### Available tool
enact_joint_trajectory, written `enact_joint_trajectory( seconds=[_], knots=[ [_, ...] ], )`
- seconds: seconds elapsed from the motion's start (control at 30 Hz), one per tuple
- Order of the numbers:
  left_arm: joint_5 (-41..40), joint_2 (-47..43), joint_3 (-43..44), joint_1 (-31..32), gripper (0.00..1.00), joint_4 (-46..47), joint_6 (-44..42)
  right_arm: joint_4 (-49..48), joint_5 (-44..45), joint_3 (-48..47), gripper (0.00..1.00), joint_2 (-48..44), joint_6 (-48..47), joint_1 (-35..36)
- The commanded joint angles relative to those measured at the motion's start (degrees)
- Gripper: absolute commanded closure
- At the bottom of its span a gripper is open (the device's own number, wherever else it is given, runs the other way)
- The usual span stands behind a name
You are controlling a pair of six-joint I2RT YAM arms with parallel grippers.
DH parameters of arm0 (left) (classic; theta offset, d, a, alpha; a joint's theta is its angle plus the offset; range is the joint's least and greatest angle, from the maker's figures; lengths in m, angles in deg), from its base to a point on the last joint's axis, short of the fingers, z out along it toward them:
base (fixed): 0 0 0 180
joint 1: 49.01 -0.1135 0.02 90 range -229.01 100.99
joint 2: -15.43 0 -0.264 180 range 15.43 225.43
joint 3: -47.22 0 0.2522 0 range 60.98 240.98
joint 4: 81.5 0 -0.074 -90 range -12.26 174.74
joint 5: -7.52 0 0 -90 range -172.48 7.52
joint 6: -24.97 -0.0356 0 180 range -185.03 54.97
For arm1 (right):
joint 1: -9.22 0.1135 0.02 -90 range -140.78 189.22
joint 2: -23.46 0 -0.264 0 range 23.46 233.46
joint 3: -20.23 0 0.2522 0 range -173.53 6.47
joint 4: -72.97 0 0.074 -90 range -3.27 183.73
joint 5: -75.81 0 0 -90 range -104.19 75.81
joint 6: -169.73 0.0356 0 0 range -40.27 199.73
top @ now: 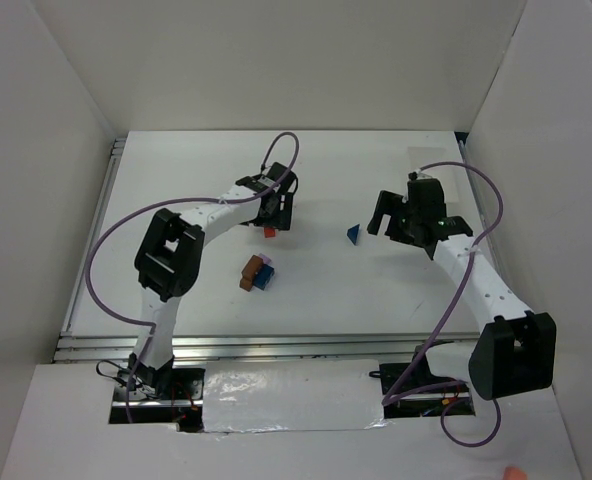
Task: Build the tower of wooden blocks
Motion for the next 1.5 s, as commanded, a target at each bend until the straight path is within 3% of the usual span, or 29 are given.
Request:
enact_joint_trajectory(
  seconds=[0.0,0.07,0.13,0.2,0.27,0.37,0.47,0.63,0.87,1.07,1.2,1.47],
  knots=[
    [-1.1,1.1,2.4,-0.1,0.01,1.2,-0.3,0.5,-0.8,-0.1,0.01,-1.3,-0.6,-0.8],
    [-2.4,1.0,1.7,0.1,0.01,3.6,-2.7,0.9,-0.8,-0.2,0.01,-1.4,-0.6,-0.8],
    [-2.4,-1.1,-2.6,0.6,0.01,11.2,-11.5,1.3,-0.7,-0.2,0.01,-1.4,-0.9,-0.9],
    [2.2,-5.1,-9.6,0.7,0.01,17.6,-23.9,1.6,-1.1,-0.1,0.01,-1.5,-1.8,-0.9],
    [11.7,-8.5,-15.1,0.6,0.01,24.5,-32.9,1.9,-1.8,-0.1,0.01,-1.3,-2.7,-0.9],
    [24.4,-11.3,-12.3,-0.1,0.01,19.2,-49.3,1.9,-4.6,-0.5,0.01,-0.3,-3.7,-1.4],
    [32.6,-10.3,-4.5,-0.8,0.01,10.0,-57.4,1.4,-8.4,-0.7,0.01,0.4,-4.6,-1.5],
    [39.8,-7.6,5.8,-2.6,0.01,0.2,-67.1,2.9,-8.8,-1.9,0.0,0.6,-6.0,-1.5],
    [45.4,-8.3,5.3,-7.5,0.01,-9.4,-81.9,6.0,-9.0,-5.6,0.0,1.3,-8.6,-2.5],
    [46.1,-9.1,-0.2,-10.7,0.01,-9.5,-95.0,10.5,-15.5,-10.9,0.0,5.6,-10.4,-2.3],
    [49.0,-7.8,0.1,-11.7,0.01,-12.1,-102.6,12.5,-14.6,-12.1,0.0,6.5,-9.9,-1.1],
    [48.6,-4.4,-0.3,-10.7,0.04,-8.4,-104.1,13.3,-12.7,-11.7,0.0,4.3,-8.7,-0.2]
  ],
)
